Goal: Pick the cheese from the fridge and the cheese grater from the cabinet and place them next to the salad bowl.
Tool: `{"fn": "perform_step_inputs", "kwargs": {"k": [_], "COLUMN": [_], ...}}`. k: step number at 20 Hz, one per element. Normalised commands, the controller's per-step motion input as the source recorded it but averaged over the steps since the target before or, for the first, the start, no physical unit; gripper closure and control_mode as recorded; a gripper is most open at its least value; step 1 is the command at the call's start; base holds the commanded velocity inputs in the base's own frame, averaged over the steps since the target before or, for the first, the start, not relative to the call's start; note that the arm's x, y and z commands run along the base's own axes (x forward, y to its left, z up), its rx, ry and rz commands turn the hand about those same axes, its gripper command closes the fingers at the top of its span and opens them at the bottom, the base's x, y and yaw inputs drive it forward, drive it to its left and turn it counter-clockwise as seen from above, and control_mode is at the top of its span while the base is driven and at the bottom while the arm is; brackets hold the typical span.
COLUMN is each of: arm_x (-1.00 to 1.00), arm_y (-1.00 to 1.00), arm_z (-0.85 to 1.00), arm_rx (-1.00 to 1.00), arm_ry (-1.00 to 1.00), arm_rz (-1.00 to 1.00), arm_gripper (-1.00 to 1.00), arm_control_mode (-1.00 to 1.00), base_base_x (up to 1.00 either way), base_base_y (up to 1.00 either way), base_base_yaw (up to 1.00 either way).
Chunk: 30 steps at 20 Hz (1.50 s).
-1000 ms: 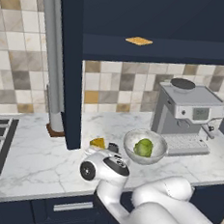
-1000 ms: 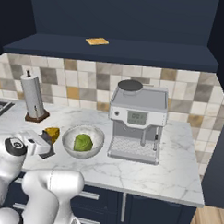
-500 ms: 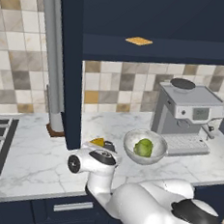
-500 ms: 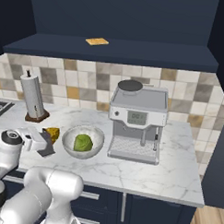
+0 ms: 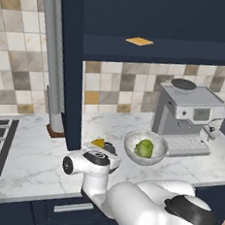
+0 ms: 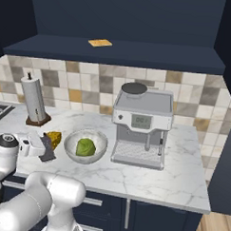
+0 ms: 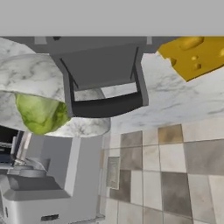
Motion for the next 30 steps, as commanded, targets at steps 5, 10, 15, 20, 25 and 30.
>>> {"fn": "perform_step_inputs", "kwargs": {"k": [5,10,15,20,25,30], "arm_x": [-0.01,-0.19,-0.12,-0.04,-0.09,-0.04], "arm_y": [-0.24,-0.2,-0.2,-0.06,0.0,0.05], "arm_z": [-0.3,-0.34,-0.23,-0.09,-0.03,0.0], "arm_rx": [0.02,0.04,0.07,0.06,0.04,0.01], "arm_ry": [-0.02,-0.08,-0.09,-0.12,-0.17,-0.11], "arm_rz": [-0.05,-0.03,-0.04,-0.02,-0.01,-0.03], "arm_gripper": [1.0,-1.0,-1.0,-1.0,-1.0,-1.0], "arm_control_mode": [-1.0,-1.0,-1.0,-1.0,-1.0,-1.0], "base_base_x": [0.0,0.0,0.0,0.0,0.0,0.0], "base_base_y": [0.0,0.0,0.0,0.0,0.0,0.0], "base_base_yaw": [0.0,0.0,0.0,0.0,0.0,0.0]}}
